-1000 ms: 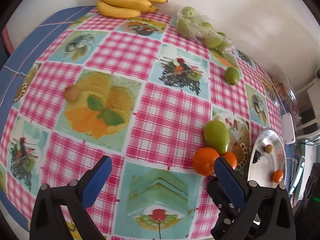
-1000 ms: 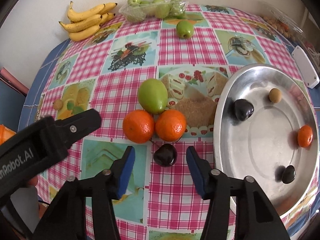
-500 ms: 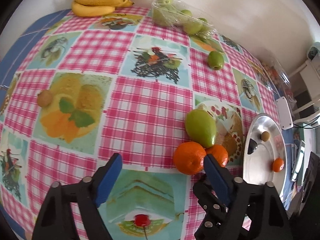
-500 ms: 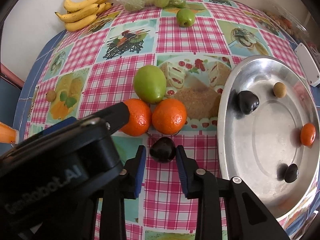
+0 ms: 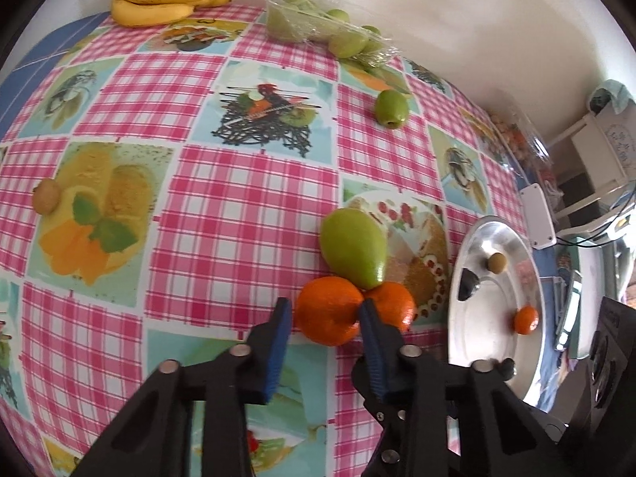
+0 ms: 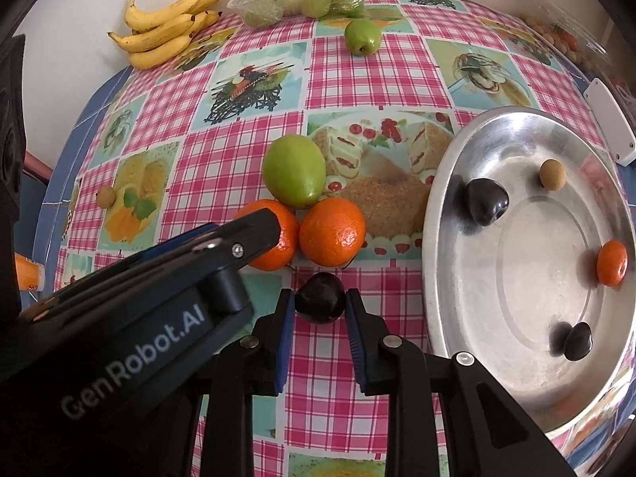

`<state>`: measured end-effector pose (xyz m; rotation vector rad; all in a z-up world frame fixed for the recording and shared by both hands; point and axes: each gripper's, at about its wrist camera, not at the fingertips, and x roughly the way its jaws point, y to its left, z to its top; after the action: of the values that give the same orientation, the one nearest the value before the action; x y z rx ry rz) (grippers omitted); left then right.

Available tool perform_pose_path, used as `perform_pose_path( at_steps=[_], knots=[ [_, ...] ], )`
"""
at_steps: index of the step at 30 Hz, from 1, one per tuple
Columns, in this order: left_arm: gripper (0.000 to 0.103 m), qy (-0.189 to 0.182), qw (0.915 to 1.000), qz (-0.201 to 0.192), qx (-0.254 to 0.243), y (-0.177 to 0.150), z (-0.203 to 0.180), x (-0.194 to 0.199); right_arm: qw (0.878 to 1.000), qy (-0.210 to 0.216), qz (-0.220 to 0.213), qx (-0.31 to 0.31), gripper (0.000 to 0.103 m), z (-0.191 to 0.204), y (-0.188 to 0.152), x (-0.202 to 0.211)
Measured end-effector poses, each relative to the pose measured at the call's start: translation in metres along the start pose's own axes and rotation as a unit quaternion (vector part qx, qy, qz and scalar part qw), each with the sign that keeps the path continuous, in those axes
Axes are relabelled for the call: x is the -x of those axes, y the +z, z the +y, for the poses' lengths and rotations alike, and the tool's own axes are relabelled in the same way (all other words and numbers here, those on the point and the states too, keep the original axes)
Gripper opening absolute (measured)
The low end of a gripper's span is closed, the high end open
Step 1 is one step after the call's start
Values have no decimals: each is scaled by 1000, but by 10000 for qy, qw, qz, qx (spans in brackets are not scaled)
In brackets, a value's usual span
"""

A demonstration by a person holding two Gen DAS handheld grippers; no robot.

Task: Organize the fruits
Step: 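Grasp the dark plum with the right tool while the left tool grasps a tangerine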

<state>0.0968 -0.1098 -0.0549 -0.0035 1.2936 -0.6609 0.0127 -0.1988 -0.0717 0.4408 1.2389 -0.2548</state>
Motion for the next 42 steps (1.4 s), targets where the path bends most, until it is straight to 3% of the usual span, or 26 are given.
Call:
perform_pose_path(
  at_steps=[6,13,16,20,24,42],
  knots=[
    [32,25,10000,-7,-2,0,-1,0,10000,8,-11,-9,27,-2,-1,2],
    [52,-127,9990,89,416,0,16,-5,10000,2,-21,-55,27,-4,0,3],
    [51,-229,9985,130,477,-1,17,-7,10000,6,-10,-84,27,-5,0,3],
    [38,-410,9981,153,440,-2,13,-7,10000,11,-11,-94,27,-5,0,3],
    [37,-317,9989,148,314,-3,8,-6,10000,18,-16,-95,27,-4,0,4],
    [36,-161,9973,-123,713,5,28,26,9994,126,-287,-170,27,-8,2,29]
  ],
)
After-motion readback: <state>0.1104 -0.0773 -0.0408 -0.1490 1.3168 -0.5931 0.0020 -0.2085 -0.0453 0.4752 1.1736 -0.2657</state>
